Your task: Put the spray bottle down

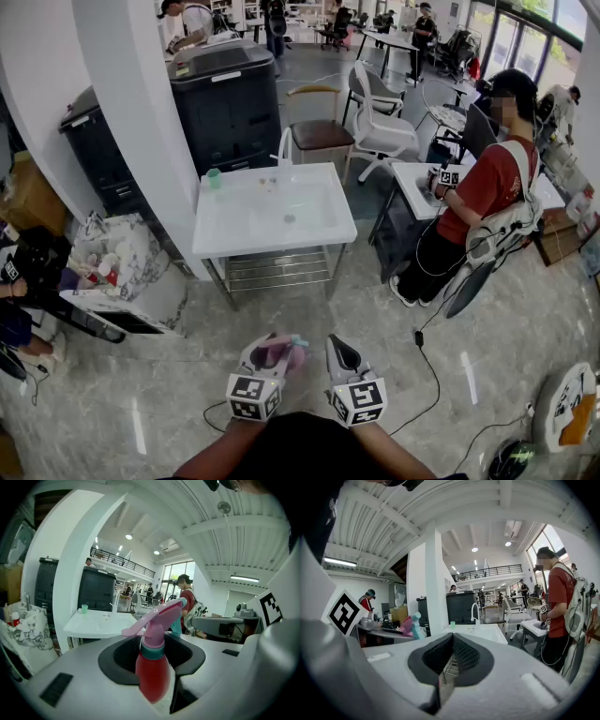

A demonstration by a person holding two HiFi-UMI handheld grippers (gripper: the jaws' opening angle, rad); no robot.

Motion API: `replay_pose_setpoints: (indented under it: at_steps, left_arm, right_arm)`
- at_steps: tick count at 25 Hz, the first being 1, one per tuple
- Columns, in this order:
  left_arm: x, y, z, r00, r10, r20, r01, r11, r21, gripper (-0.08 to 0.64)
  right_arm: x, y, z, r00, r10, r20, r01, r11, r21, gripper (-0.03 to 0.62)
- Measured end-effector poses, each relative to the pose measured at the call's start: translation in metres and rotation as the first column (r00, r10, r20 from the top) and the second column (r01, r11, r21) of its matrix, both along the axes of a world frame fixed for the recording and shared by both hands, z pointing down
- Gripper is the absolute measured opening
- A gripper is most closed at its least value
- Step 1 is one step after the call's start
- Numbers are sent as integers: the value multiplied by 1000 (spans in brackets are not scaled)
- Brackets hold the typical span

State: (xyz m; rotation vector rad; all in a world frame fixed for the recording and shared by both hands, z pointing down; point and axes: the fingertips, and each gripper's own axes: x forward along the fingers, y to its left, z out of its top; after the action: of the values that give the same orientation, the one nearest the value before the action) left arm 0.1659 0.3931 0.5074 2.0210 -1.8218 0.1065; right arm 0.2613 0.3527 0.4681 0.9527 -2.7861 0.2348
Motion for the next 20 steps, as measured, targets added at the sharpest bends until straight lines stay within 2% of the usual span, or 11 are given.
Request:
replay_pose_setpoints:
  at_steps: [10, 16, 20]
  left_arm:
    - [-52, -38, 10, 999, 31, 30, -32, 999, 9, 167]
    - [-107, -65, 10, 996, 86, 21, -86, 996, 3, 167]
    - [-147, -89, 0, 988, 148, 41, -149, 988, 26, 167]
  right_arm:
    - [-41, -39, 6, 998, 61, 11, -61, 998, 23, -3]
    - [-104, -69, 4, 995, 100, -11, -100, 995, 28, -3]
    - [-148, -90, -2, 989, 148, -30, -147, 989, 30, -3]
